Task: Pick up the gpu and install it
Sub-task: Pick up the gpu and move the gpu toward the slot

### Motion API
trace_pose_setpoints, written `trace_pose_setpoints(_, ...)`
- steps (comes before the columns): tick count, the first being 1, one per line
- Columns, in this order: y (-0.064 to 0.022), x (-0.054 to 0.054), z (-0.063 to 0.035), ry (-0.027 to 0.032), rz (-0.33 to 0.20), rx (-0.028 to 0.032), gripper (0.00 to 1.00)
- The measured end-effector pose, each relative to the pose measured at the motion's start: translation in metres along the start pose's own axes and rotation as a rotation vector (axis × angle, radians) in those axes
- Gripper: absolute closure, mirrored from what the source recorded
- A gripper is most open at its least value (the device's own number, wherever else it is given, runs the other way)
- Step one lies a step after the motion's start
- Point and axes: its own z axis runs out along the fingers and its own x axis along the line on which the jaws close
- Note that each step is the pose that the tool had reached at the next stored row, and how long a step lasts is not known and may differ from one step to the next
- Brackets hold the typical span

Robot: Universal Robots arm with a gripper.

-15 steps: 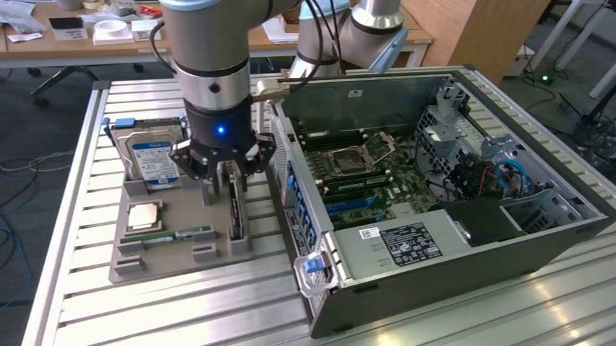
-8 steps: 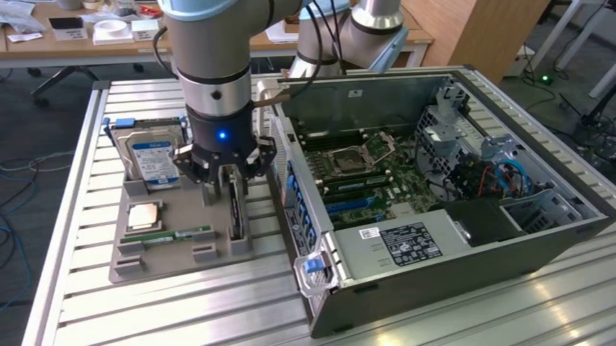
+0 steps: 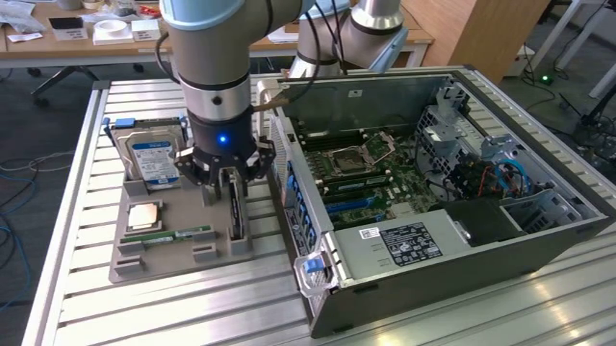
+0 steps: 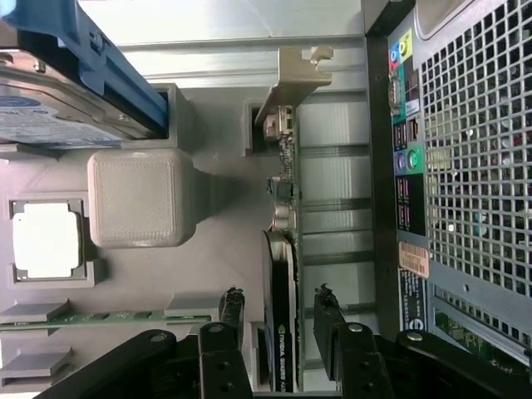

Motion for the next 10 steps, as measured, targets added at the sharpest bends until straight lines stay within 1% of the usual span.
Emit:
trace_pose_setpoints(5,0.0051,0.0005,0.0051,-0.0002,0.001,-0.0002,0.53)
trace_pose_setpoints(8,0.0056,0.0005,0.0093,0.0000,0.001,0.0000,0.53)
trace_pose_setpoints(10,0.0057,0.0002,0.0104,0.0001,0.001,0.0005,0.53)
